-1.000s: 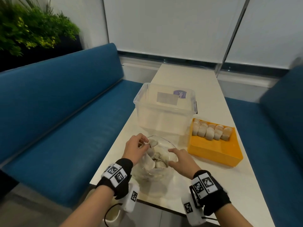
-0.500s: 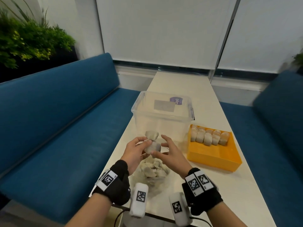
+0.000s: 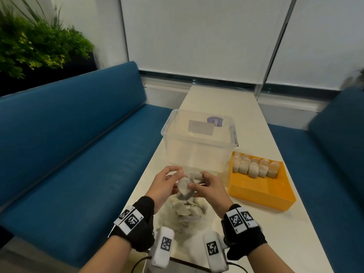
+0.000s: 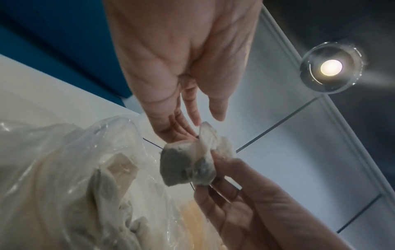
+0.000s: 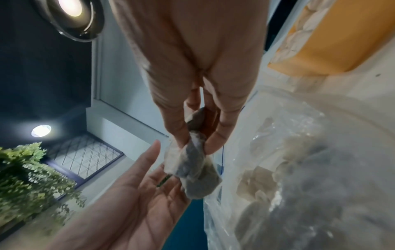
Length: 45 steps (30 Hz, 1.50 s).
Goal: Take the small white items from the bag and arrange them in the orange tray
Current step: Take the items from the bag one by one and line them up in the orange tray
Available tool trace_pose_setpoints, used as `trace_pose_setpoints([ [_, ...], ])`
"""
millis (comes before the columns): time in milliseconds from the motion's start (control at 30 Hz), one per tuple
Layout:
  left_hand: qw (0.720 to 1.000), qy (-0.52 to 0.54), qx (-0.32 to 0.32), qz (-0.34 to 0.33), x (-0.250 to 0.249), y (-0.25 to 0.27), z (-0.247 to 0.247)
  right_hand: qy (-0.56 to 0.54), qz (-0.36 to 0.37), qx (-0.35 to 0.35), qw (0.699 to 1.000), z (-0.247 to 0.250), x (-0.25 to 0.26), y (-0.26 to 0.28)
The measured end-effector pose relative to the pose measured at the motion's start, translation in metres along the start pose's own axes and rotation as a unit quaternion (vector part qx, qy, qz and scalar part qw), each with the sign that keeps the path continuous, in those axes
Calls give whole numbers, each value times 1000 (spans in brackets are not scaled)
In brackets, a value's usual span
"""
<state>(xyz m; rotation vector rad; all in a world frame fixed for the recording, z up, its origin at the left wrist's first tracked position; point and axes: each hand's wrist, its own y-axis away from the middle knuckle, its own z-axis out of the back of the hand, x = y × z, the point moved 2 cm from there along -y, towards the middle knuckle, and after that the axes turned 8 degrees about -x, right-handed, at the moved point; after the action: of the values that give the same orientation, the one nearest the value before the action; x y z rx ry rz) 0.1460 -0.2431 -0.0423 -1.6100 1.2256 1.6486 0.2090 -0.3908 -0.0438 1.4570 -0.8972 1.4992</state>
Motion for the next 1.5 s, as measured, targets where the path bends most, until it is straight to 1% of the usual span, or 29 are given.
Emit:
trace_pose_setpoints([
  [100,999,38,-26,16,3,-1,-1,-59,-17,-14,998,1,-2,-3],
  [167,998,47,-32,31,5,1,-5,-86,-25,-12,996,1,-1,-5],
  [233,998,33,-46,41,9,0,-8,-104,-28,-9,994,1,1,-5],
  [300,997,0,-73,30,10,0,-9,-119,-29,-5,992,1,4,-5],
  [333,997,-9,-77,26,10,0,-10,-127,-30,-3,991,0,6,-4],
  [400,998,11,-44,40,7,1,-16,-143,-30,-5,989,0,8,-4],
  [500,994,59,52,72,-2,9,-26,-162,-29,-7,986,-1,12,-2],
  [533,993,61,79,67,-5,12,-30,-161,-26,-4,987,-1,13,-1],
  [567,992,61,93,59,-7,14,-33,-156,-22,1,988,-1,14,0],
  [633,993,65,80,49,-11,15,-37,-149,-18,16,989,-1,17,2],
  [700,992,96,53,61,-12,13,-40,-158,-29,18,987,0,21,2],
  [833,982,163,47,84,-15,11,-44,-132,-17,-15,991,13,33,-2],
  [900,978,183,44,91,-19,11,-47,-115,-7,-19,993,20,41,-6],
  [1033,971,204,71,100,-25,15,-55,-83,-4,-8,996,31,56,-15],
  [1167,962,227,85,123,-28,14,-62,-12,7,-6,1000,40,72,-20],
  [1267,953,249,84,147,-30,13,-66,32,20,20,999,47,86,-19],
  [1333,946,265,102,157,-31,14,-69,38,17,51,998,52,93,-19],
  [1433,938,284,127,151,-34,14,-75,33,6,95,995,61,96,-22],
  [1500,938,295,122,137,-35,14,-80,31,3,106,994,70,97,-24],
])
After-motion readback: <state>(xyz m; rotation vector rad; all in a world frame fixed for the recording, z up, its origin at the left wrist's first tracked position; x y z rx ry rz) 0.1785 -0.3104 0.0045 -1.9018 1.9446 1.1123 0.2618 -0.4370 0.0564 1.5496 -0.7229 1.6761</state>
